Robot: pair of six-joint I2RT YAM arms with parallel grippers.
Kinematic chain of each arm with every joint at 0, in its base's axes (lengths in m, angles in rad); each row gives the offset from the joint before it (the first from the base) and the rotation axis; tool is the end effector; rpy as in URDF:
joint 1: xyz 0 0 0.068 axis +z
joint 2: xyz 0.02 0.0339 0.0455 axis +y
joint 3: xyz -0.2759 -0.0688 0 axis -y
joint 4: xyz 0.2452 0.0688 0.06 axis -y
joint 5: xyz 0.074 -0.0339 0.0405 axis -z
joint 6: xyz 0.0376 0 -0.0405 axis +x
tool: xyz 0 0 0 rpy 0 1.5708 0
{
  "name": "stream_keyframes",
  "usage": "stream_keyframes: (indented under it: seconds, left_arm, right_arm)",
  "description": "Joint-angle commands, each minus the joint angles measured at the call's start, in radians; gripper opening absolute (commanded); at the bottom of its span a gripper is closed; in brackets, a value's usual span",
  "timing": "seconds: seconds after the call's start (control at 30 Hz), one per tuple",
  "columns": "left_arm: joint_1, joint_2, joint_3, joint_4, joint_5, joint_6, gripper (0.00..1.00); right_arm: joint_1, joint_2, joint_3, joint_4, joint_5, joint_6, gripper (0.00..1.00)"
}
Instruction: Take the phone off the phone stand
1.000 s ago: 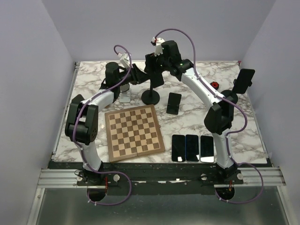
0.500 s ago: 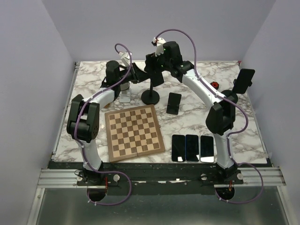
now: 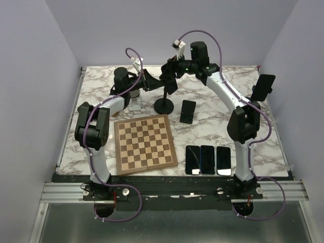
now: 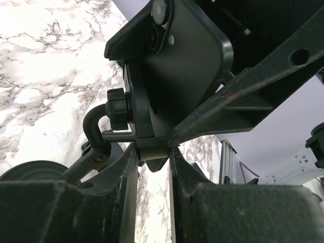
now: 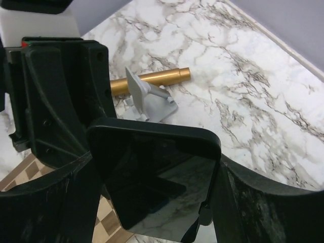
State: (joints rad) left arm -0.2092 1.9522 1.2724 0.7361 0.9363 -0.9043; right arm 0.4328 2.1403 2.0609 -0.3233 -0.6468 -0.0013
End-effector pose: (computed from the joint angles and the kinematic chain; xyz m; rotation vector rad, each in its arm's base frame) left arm 0.4312 -0.1225 0.2675 0.2533 1.7514 -1.5422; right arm 0.4568 0.2360 0.3455 -0.8428 1.8134 0.9154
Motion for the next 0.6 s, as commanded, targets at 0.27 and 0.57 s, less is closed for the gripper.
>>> stream_keyframes:
  seconds: [0.27, 0.57]
  left_arm:
    - [0.021, 0.015, 0.022, -0.107, -0.030, 0.037, 0.00]
    - [0.021, -0.066, 0.021, -0.208, -0.054, 0.051, 0.35]
  right_arm:
    - [0.009, -0.097, -0.085, 0.129, -0.260, 0.268, 0.01]
    - [0.009, -0.256, -0.093, 0.040, -0.091, 0.417, 0.01]
